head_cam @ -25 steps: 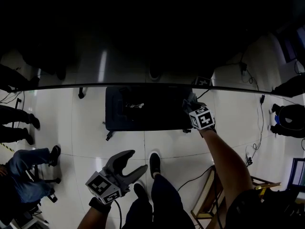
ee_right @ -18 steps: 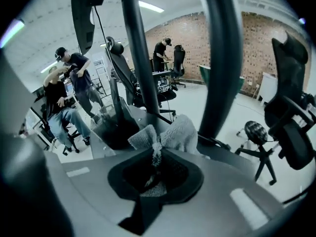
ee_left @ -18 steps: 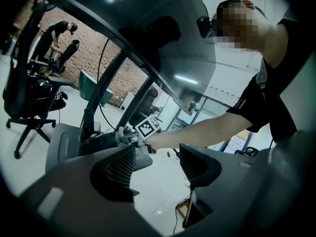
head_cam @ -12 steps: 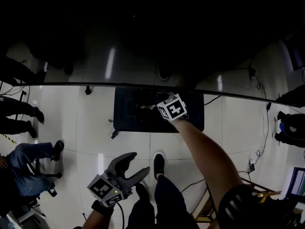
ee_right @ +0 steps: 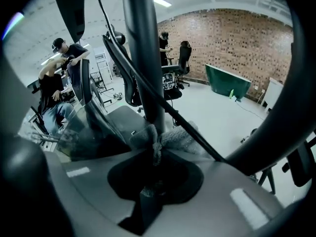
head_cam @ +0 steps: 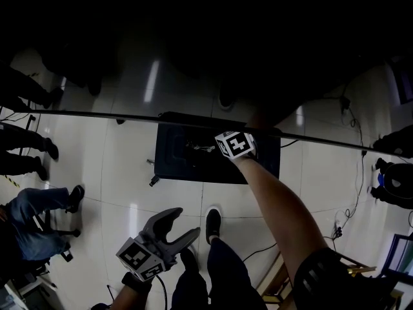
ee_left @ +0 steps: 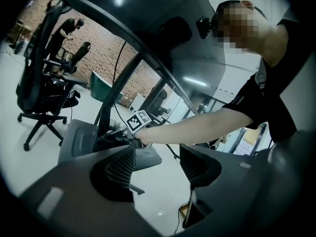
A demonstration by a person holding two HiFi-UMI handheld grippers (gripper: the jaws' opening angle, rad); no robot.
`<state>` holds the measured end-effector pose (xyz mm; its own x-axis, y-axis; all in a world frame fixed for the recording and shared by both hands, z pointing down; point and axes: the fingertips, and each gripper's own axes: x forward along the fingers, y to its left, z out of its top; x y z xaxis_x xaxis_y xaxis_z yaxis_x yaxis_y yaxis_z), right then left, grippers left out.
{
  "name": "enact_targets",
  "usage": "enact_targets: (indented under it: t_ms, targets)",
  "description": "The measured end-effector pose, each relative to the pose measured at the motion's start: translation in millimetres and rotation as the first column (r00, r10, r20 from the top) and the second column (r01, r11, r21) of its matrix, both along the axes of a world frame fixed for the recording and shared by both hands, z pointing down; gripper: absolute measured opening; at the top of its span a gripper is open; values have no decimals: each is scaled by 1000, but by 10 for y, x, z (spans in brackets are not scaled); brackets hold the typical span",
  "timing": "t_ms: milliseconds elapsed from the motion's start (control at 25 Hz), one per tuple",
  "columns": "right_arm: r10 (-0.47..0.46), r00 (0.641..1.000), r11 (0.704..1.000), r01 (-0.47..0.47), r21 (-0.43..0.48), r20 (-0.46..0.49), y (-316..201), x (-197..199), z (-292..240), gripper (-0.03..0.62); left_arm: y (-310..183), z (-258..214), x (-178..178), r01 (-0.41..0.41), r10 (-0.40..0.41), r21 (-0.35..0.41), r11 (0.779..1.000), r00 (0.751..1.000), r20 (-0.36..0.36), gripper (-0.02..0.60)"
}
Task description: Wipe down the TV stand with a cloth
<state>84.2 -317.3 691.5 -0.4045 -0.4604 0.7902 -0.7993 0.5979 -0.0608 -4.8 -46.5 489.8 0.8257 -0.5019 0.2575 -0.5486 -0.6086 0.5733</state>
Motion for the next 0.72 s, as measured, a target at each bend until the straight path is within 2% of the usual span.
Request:
enact_targets:
  t_ms: [160,400,520,720]
  targets:
    - [23,999,1000,-23,1,-23,81,340,1,38,-40,-43,109,-28,28,4,1000,1000,1,305]
    - [82,991,997,-82,4,-102,189,1180,-19,38,-62,-123,303,-84,84,30,996,996,-6,307]
    - [156,979,987,-158,-3,-131,250,1650,-28,38,-46,-120,403,-106,106,23,994,994,-10,307]
    - [284,954,958,-287,-18,-99,369,2181,-40,38,-58,-154,529,-123,123,18,992,992,-14,307]
